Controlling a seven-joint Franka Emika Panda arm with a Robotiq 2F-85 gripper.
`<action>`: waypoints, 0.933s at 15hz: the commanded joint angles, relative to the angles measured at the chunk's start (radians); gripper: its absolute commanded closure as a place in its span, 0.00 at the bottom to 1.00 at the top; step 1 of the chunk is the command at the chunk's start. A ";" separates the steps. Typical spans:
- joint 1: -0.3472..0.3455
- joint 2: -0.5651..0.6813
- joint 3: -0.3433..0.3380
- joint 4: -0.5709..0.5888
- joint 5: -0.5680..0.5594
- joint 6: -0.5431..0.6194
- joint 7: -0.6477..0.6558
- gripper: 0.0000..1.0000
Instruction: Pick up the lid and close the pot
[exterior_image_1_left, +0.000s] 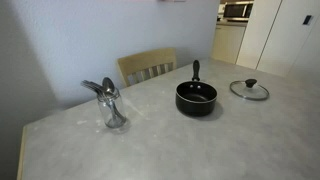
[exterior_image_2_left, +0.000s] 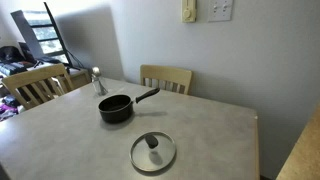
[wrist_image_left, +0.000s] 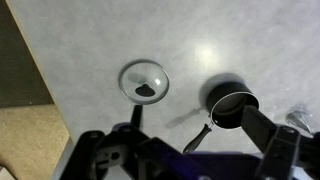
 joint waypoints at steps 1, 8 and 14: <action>-0.007 0.003 0.006 0.003 0.006 -0.002 -0.005 0.00; 0.015 0.037 -0.016 0.010 0.022 -0.021 -0.038 0.00; 0.108 0.128 -0.089 0.041 0.005 -0.039 -0.312 0.00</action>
